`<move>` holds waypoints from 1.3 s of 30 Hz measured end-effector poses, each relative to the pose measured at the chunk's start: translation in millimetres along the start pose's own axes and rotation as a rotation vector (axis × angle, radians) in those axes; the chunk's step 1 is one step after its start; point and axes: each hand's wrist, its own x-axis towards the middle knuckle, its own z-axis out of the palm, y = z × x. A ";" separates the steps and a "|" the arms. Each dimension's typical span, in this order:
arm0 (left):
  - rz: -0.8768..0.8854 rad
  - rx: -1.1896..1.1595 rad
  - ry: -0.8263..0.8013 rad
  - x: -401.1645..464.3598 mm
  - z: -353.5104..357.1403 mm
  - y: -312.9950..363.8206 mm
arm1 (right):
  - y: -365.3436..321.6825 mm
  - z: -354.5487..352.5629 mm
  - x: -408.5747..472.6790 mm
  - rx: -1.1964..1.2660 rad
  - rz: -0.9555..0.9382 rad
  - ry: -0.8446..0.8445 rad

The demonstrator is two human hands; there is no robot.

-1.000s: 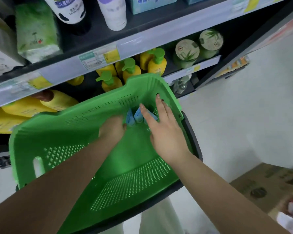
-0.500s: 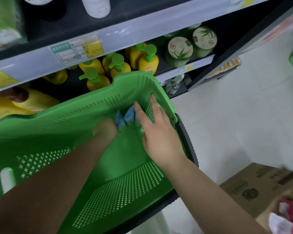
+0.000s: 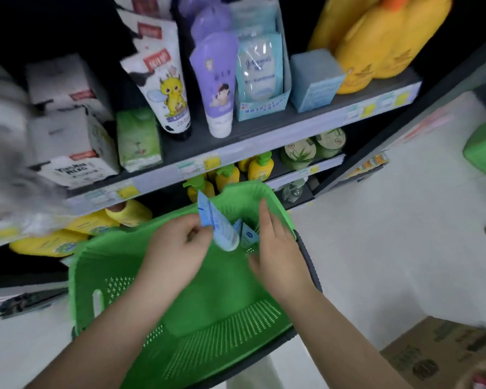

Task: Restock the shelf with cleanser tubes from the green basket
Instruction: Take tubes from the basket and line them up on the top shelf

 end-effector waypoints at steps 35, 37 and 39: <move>0.711 -0.334 0.515 -137.4 -267.8 196.8 | -275.3 -278.5 -78.3 0.805 -0.742 0.036; 0.732 -0.324 0.560 -141.4 -287.2 204.4 | -295.4 -289.9 -79.2 0.801 -0.780 0.031; 0.740 -0.303 0.625 -144.8 -306.9 210.1 | -316.9 -301.0 -79.7 0.807 -0.826 0.026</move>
